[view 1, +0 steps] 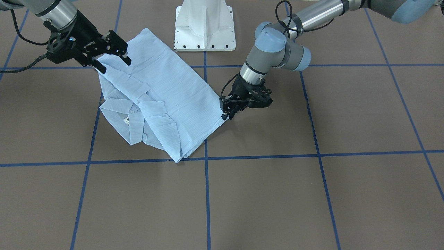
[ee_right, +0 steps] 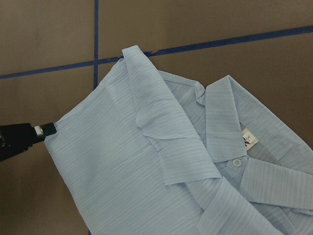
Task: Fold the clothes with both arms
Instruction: 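Move the left gripper to the shirt corner farthest from the robot, then pull the far shirt corner with the left gripper while the right gripper releases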
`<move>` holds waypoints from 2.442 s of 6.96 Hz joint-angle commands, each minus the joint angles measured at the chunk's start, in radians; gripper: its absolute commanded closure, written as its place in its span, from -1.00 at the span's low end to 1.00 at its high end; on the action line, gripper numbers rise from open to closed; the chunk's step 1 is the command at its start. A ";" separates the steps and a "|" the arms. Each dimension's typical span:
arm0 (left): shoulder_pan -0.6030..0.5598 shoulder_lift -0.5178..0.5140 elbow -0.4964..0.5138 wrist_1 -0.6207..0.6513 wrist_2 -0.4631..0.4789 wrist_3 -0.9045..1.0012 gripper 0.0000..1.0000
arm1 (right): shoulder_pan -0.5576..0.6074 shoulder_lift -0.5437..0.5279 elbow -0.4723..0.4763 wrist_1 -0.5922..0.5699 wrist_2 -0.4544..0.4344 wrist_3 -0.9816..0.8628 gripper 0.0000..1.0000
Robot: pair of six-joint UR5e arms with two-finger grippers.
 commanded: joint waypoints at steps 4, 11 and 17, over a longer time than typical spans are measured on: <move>-0.140 0.019 -0.027 0.014 -0.087 -0.005 1.00 | 0.000 -0.002 0.001 0.000 0.000 0.000 -1.00; -0.332 -0.281 0.541 -0.193 -0.035 0.139 1.00 | -0.001 0.011 -0.025 0.002 -0.049 -0.002 -1.00; -0.371 -0.398 0.749 -0.339 0.019 0.205 1.00 | -0.006 0.052 -0.056 0.002 -0.113 -0.003 -1.00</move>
